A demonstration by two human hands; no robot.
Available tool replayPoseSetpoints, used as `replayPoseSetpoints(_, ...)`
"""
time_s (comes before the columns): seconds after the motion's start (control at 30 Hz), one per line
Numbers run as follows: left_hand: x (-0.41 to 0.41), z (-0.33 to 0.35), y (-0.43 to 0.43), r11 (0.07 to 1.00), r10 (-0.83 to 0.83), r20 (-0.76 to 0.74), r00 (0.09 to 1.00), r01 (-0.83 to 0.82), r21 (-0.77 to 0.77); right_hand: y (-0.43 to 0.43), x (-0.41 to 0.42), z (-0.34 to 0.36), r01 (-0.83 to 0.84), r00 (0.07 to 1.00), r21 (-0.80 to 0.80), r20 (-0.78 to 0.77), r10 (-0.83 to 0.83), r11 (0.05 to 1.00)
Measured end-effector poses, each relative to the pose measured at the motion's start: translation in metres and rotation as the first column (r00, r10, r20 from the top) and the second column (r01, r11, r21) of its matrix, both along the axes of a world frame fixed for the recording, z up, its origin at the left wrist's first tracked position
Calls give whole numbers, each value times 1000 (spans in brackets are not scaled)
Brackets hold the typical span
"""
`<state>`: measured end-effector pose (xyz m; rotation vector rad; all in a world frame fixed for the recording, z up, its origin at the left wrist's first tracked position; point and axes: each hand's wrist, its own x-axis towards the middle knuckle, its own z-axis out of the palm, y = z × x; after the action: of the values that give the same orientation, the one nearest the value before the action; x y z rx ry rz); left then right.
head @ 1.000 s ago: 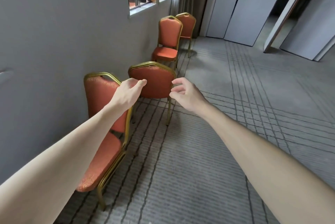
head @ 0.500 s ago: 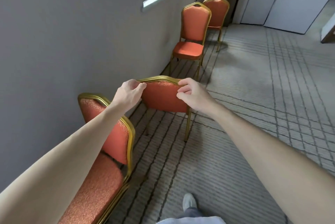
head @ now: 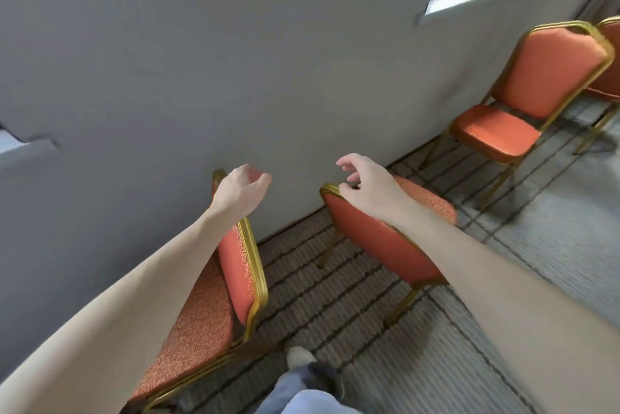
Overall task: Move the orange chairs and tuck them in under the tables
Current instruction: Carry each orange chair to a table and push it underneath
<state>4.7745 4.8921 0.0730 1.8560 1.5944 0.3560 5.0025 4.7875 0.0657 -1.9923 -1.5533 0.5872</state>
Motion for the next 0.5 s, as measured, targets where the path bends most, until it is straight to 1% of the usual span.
replayPoseSetpoints(0.07, -2, -13, 20, 999, 48, -43, 998, -48, 10, 32, 2, -4, -93, 991, -20, 98, 95, 995)
replayPoseSetpoints(0.13, -6, -23, 43, 994, 112, -92, 989, -111, 14, 69, 2, -5, -172, 971, -51, 157, 178, 984)
replayPoseSetpoints(0.2, -9, -31, 57, 986, 165, -93, 982, -165, 13, 93, -1, -8, -287, 930, -88, 213, 299, 954)
replayPoseSetpoints(0.27, -13, -41, 71, 964, 264, -64, 962, -265, -13, 126, -2, -10, -435, 832, -156, 308, 462, 887)
replayPoseSetpoints(0.37, -21, -57, 72, 921, 364, -9, 931, -362, -142, 164, -12, -14, -532, 736, -223, 356, 576, 817)
replayPoseSetpoints(0.4, -28, -65, 69, 894, 417, 27, 908, -405, -190, 178, -23, -17, -580, 685, -252, 364, 631, 775)
replayPoseSetpoints(0.43, -28, -68, 66, 887, 429, 58, 901, -409, -214, 185, -26, -20, -603, 650, -274, 377, 660, 750)
replayPoseSetpoints(0.5, -36, -76, 58, 858, 478, 69, 876, -449, -248, 210, -47, -28, -683, 536, -325, 385, 751, 654)
